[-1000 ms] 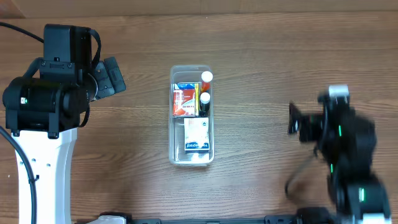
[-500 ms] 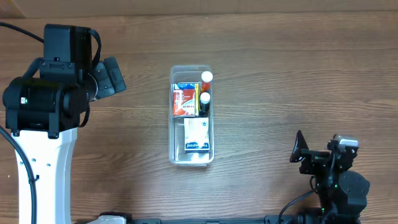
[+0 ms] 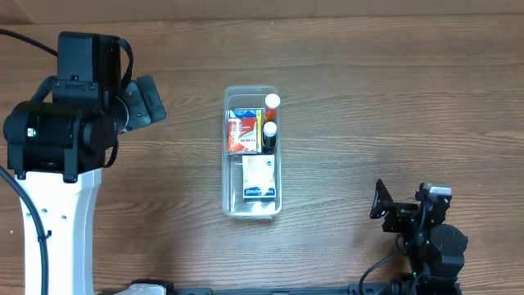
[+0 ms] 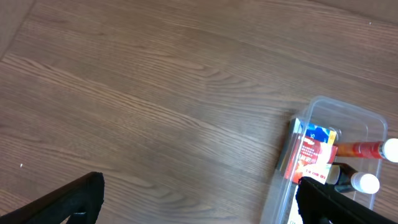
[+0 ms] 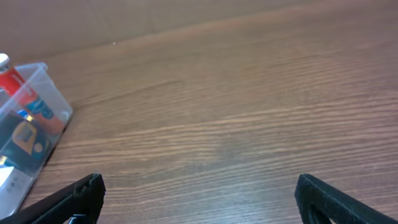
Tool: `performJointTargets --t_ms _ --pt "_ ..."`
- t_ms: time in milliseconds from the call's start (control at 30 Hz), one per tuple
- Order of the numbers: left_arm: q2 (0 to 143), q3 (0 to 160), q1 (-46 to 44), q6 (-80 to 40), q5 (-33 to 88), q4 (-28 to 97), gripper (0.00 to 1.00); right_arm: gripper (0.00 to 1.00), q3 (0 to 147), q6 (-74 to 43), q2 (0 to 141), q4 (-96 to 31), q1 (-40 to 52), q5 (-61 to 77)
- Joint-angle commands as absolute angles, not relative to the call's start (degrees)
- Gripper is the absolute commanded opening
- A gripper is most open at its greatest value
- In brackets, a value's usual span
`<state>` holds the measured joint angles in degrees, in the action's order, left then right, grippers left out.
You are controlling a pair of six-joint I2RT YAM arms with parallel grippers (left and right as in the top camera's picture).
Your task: Pack container
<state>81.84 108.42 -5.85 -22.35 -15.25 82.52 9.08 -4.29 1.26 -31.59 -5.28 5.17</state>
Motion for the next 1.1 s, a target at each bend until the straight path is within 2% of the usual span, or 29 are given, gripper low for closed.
performJointTargets --t_ms 0,667,900,1067 --pt "82.1 108.9 -5.6 -22.3 -15.4 82.3 1.0 1.0 8.5 -4.6 0.6 -31.4 -5.7 5.7" --pt "82.0 108.8 -5.6 -22.3 -15.4 82.3 1.0 1.0 8.5 -4.6 0.6 -31.4 -5.7 5.7" --pt "73.6 107.6 -6.8 -21.1 -15.6 82.9 1.0 1.0 8.5 -4.6 0.6 -31.4 -5.7 5.7" --pt "62.4 99.0 -6.0 -3.4 -3.5 74.4 1.0 1.0 8.5 -4.6 0.6 -31.4 -5.7 5.7"
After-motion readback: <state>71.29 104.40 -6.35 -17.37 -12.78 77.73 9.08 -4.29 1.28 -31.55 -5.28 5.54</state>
